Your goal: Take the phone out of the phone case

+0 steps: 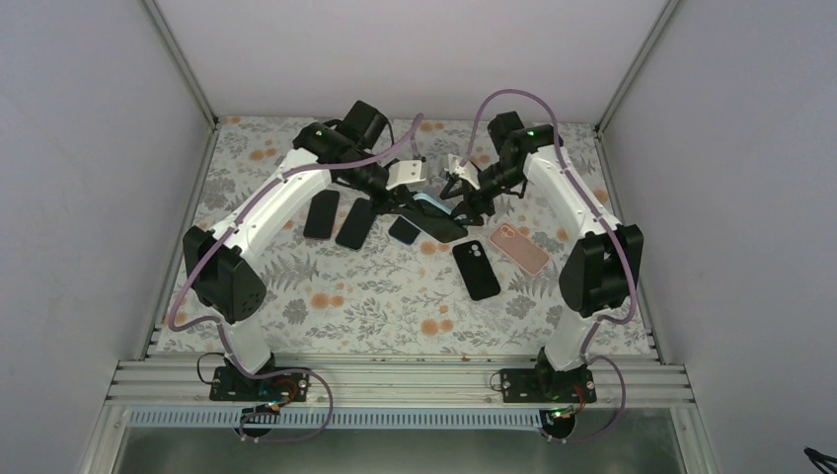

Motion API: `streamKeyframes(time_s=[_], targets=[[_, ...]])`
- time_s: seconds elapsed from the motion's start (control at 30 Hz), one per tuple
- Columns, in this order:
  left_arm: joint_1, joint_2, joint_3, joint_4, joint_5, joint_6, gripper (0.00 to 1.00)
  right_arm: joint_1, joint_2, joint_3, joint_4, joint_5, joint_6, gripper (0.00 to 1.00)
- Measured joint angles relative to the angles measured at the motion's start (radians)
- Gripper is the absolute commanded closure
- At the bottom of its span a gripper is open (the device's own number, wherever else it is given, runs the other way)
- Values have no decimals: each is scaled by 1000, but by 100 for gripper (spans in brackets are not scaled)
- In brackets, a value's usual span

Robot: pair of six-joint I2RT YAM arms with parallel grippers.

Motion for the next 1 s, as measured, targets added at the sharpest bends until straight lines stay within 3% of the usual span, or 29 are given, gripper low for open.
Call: streamKeyframes(time_s=[0.07,0.17,0.23,0.27,0.4,0.43,0.53,0.6,0.7,0.73,1.0], targets=[[-2,-10,-25,6,-5,-24,98,12,8,-4,-15,2,-14,34],[-6,-28,-59,39,-32,-55,98,24,9,-12,-24,9,-22,65],[-7,-36,-74,79,-71,-75,98,25,9,-12,-23,18,-21,92],[-8,-40,-86,114,-94,-87,98,25,10,-11,-20,26,-19,96],[-12,-78,-182,267,-202,-133,97,23,31,-4,26,56,-2,97],[-18,-89,-203,296,-240,-136,92,20,39,-4,42,56,-2,97],[-43,-92,-208,355,-329,-143,58,-15,47,-6,82,32,-6,97],[-56,-90,-207,462,-418,-142,47,-55,47,-10,79,-32,21,97],[-63,-97,-230,632,-528,-130,9,-100,49,-12,70,-127,92,97],[-66,-103,-242,679,-556,-127,4,-112,50,-12,70,-147,111,97],[-65,-138,-252,937,-747,-127,0,-206,109,-11,57,-325,252,97]])
